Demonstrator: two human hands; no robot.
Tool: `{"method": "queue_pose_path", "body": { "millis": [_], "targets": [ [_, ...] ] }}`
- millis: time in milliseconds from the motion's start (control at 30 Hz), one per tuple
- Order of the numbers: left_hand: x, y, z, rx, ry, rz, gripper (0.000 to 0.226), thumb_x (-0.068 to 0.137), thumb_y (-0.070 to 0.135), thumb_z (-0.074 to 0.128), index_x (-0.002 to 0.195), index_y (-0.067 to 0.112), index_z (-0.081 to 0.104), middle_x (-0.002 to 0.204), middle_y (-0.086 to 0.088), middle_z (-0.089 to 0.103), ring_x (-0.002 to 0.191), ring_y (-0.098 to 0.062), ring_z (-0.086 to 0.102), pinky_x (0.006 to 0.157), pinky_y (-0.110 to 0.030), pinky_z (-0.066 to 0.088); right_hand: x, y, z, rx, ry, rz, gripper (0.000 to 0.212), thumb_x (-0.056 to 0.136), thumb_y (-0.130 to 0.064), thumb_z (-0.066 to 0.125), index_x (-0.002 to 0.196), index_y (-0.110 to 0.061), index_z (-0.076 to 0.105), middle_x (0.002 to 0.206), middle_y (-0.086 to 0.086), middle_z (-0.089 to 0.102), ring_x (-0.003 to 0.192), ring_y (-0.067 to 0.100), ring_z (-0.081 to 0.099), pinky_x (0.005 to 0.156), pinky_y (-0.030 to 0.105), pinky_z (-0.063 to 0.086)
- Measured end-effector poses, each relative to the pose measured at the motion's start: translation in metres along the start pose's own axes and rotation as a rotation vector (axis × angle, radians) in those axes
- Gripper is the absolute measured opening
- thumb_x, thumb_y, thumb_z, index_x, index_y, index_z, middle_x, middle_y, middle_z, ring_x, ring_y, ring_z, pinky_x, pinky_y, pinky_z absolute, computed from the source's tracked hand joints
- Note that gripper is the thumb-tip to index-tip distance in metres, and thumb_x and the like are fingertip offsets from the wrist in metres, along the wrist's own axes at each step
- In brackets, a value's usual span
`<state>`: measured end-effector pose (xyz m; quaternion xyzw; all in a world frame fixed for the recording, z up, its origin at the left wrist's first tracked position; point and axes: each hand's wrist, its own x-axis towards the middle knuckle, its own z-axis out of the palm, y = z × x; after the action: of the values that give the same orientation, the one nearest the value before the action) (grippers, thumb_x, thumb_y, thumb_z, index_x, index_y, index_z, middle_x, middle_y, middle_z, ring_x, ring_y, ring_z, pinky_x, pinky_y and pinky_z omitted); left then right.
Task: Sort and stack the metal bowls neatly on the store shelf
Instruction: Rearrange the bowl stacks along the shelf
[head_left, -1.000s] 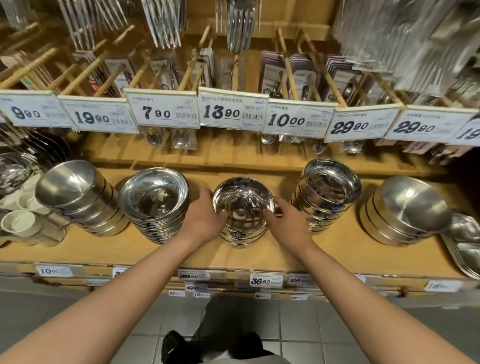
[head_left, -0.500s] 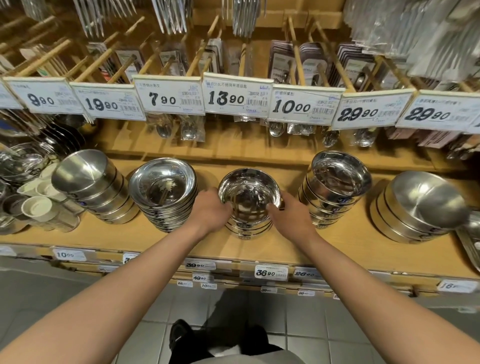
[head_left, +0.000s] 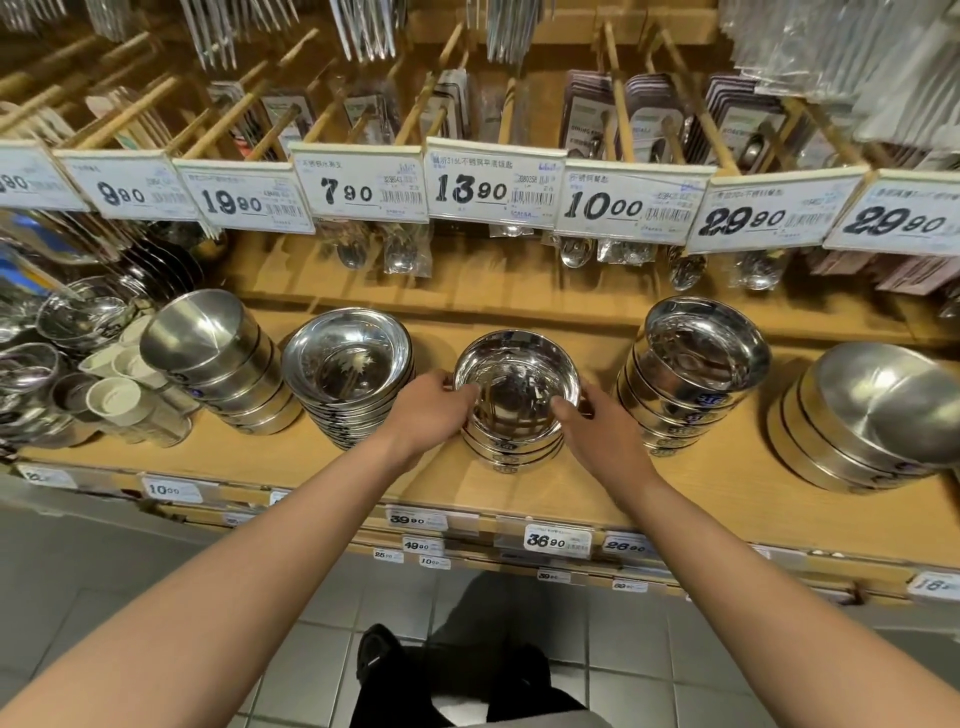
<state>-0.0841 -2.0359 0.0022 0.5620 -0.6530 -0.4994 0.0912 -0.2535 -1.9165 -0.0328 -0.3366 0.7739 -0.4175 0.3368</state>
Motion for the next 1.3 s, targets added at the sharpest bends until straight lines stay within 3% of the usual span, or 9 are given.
{"method": "queue_pose_path", "body": {
  "millis": [100,233,367,467,633,833,967,1100,1300],
  "targets": [
    [-0.02,-0.013,-0.009,-0.126,-0.016,-0.024,0.025,0.1,0.042,0.059,0.107,0.019,0.068,0.101,-0.004,0.071,0.096,-0.02,0.067,0.096,-0.049,0.058,-0.015,0.008,-0.003,0.208,-0.012,0.096,0.02,0.101,-0.041,0.055,0.102,-0.023,0.065,0.085,-0.005,0.064,0.082,0.014,0.06,0.078,0.036,0.048],
    [-0.058,-0.033,-0.032,-0.194,0.006,0.036,0.013,0.102,0.031,0.059,0.108,0.023,0.067,0.104,-0.003,0.069,0.101,-0.019,0.068,0.085,-0.033,0.06,-0.046,0.015,-0.016,0.298,0.055,0.128,0.02,0.101,-0.036,0.057,0.112,-0.023,0.068,0.084,-0.009,0.066,0.082,0.009,0.065,0.085,0.036,0.056],
    [-0.097,-0.047,-0.059,-0.26,0.035,0.067,0.011,0.102,0.023,0.059,0.107,0.018,0.068,0.095,-0.002,0.066,0.095,-0.014,0.067,0.082,-0.031,0.06,-0.087,0.016,-0.045,0.36,0.115,0.119,0.017,0.102,-0.026,0.057,0.103,-0.031,0.073,0.098,-0.005,0.074,0.095,0.014,0.07,0.079,0.03,0.057],
    [-0.122,-0.063,-0.08,-0.273,0.051,0.072,0.013,0.1,0.02,0.061,0.11,0.018,0.068,0.095,-0.001,0.069,0.097,-0.018,0.069,0.08,-0.031,0.06,-0.127,0.017,-0.063,0.368,0.194,0.13,0.021,0.102,-0.025,0.057,0.1,-0.033,0.075,0.102,-0.006,0.077,0.099,0.015,0.072,0.085,0.037,0.059],
    [-0.128,-0.082,-0.098,-0.329,0.07,0.053,0.012,0.101,0.013,0.06,0.107,0.017,0.069,0.103,-0.008,0.072,0.102,-0.025,0.069,0.074,-0.03,0.055,-0.186,0.012,-0.062,0.447,0.318,0.18,0.018,0.103,-0.026,0.057,0.109,-0.029,0.073,0.104,-0.004,0.078,0.093,0.007,0.075,0.07,0.017,0.056],
    [-0.13,-0.085,-0.089,-0.312,0.006,0.13,0.014,0.101,0.021,0.06,0.113,0.021,0.068,0.108,-0.004,0.071,0.103,-0.023,0.068,0.096,-0.049,0.056,-0.234,0.002,-0.049,0.515,0.45,0.218,0.017,0.103,-0.026,0.057,0.108,-0.023,0.073,0.097,0.0,0.08,0.094,0.01,0.075,0.08,0.028,0.056],
    [-0.138,-0.083,-0.077,-0.328,-0.048,0.163,0.009,0.1,0.02,0.061,0.105,0.021,0.068,0.106,-0.007,0.07,0.102,-0.028,0.067,0.095,-0.049,0.057,-0.27,0.005,-0.053,0.537,0.518,0.206,0.02,0.1,-0.032,0.062,0.106,-0.021,0.076,0.09,-0.002,0.079,0.086,0.009,0.075,0.081,0.028,0.055],
    [-0.143,-0.08,-0.067,-0.323,-0.095,0.17,0.01,0.1,0.019,0.061,0.107,0.017,0.069,0.106,-0.012,0.07,0.103,-0.032,0.067,0.097,-0.053,0.056,-0.296,0.01,-0.059,0.539,0.565,0.205,0.017,0.102,-0.025,0.058,0.111,-0.023,0.072,0.088,0.002,0.078,0.09,0.01,0.075,0.085,0.032,0.054],
    [-0.149,-0.075,-0.059,-0.305,-0.108,0.159,0.014,0.099,0.018,0.062,0.111,0.017,0.068,0.106,-0.01,0.07,0.098,-0.027,0.069,0.095,-0.05,0.057,-0.301,0.021,-0.057,0.559,0.549,0.222,0.021,0.101,-0.031,0.061,0.111,-0.019,0.075,0.09,-0.005,0.078,0.091,0.009,0.074,0.087,0.033,0.054]
  ]
}}
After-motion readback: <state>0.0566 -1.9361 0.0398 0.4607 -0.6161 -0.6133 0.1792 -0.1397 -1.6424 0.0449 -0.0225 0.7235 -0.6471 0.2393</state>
